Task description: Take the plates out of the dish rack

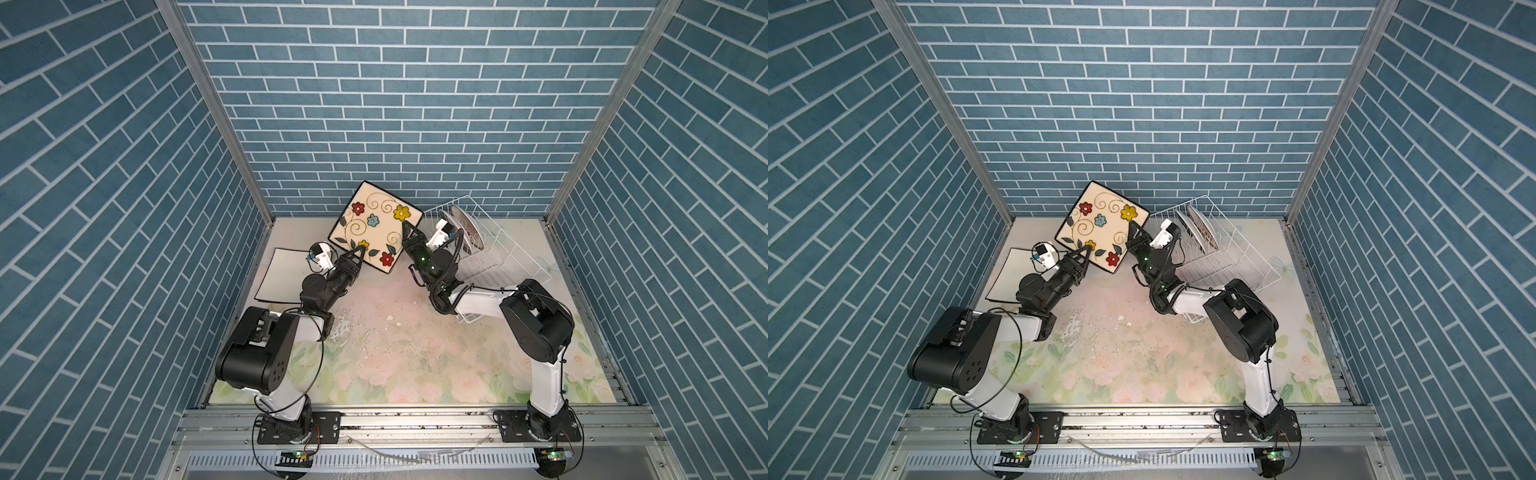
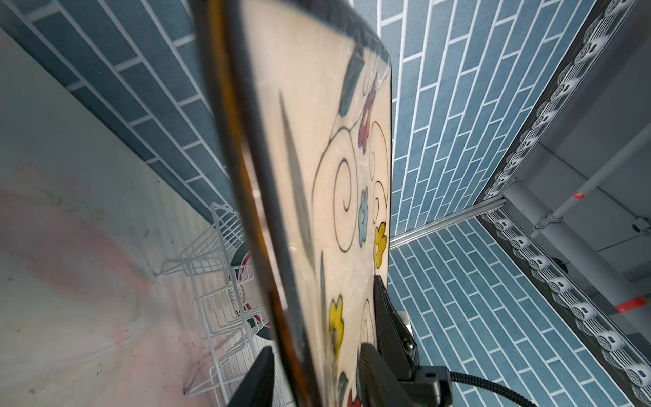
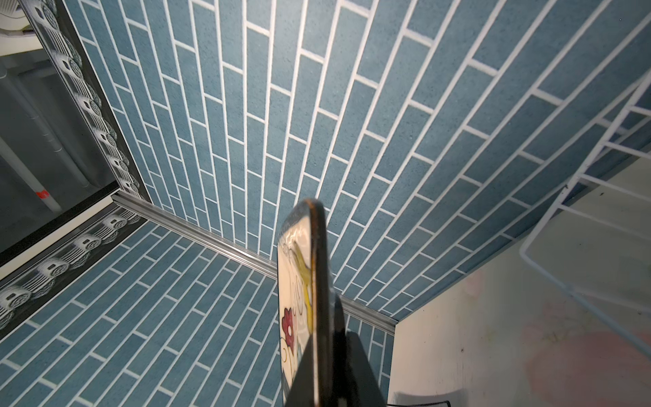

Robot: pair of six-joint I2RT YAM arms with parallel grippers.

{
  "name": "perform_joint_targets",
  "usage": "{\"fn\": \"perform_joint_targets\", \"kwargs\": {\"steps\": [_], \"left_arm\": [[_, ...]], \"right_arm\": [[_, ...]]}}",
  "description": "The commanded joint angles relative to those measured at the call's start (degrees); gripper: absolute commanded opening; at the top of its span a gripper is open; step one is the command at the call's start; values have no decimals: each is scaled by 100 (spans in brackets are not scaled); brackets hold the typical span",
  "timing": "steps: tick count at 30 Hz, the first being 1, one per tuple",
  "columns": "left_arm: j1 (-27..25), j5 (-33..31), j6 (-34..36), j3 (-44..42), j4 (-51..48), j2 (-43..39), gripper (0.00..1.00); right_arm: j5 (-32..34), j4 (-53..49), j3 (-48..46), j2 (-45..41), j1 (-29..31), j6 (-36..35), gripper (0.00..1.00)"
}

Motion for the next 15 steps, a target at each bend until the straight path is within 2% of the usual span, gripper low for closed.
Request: {"fn": "perform_joint_targets", "kwargs": {"steps": [1,11,15], "left_arm": [[-45,-45,166,91,177,-158,42],[-45,-116,140,212,181,-197,41],[-45,-103,74,263,181,-158,37]], "right_arm": [[-49,1368,457,-206,60,906,0],[-65,1371,421,-260,83,934,0],[-74,1362,430,-249,101,942,0]]}}
